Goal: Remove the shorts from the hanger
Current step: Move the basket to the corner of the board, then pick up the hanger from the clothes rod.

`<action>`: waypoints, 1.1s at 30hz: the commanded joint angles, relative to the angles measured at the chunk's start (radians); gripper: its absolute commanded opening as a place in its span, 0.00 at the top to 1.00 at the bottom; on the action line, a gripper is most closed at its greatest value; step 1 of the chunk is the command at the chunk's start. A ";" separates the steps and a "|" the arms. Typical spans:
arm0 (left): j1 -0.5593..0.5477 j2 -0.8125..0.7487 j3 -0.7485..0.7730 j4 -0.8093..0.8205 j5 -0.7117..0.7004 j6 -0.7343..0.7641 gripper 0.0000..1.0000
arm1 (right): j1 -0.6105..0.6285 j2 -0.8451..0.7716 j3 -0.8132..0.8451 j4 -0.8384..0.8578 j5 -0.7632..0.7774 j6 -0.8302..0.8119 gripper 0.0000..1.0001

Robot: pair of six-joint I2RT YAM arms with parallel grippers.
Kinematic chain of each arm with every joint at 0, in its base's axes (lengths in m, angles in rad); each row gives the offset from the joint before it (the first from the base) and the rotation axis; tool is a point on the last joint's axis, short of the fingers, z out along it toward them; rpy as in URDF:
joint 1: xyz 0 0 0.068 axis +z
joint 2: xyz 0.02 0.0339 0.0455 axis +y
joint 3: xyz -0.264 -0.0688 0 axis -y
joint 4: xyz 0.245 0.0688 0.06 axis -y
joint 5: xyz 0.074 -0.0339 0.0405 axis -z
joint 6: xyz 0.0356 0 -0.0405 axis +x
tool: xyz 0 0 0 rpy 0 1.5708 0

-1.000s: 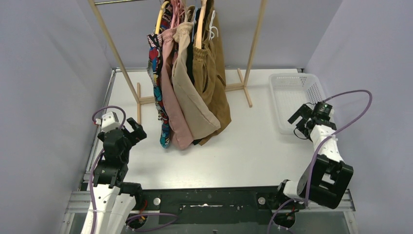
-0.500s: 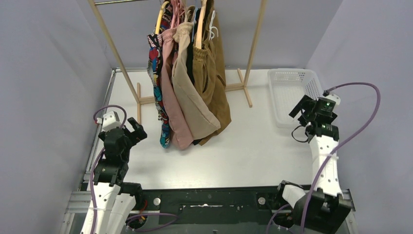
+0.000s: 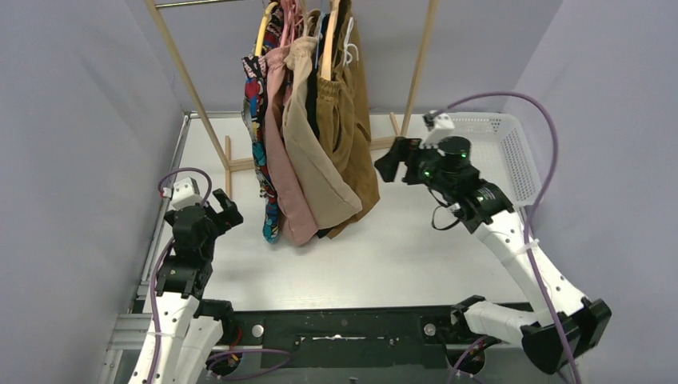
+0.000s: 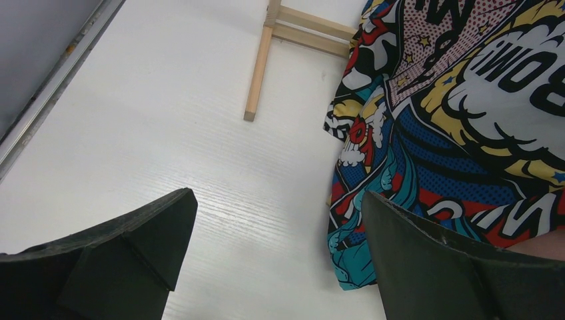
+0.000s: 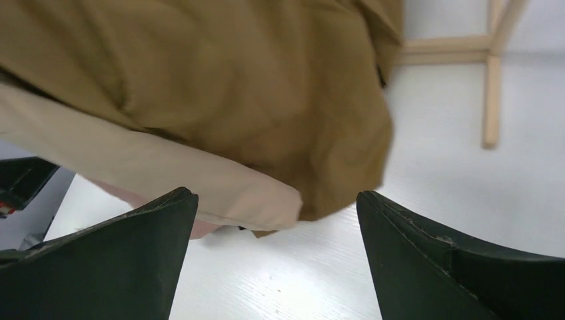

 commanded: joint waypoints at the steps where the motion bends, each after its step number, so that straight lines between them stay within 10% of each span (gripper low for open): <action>1: 0.005 -0.004 0.025 0.076 -0.005 0.007 0.02 | 0.204 0.072 0.183 0.014 0.304 -0.057 0.07; 11: 0.005 -0.026 0.014 0.086 -0.012 0.006 0.02 | 0.358 0.225 0.403 0.187 0.312 -0.100 0.11; 27: 0.006 -0.026 0.012 0.095 -0.011 0.015 0.03 | 0.335 0.622 1.004 0.006 0.275 -0.107 0.10; 33: 0.006 -0.024 0.012 0.097 -0.004 0.017 0.04 | 0.316 0.671 1.048 -0.042 0.479 -0.103 0.37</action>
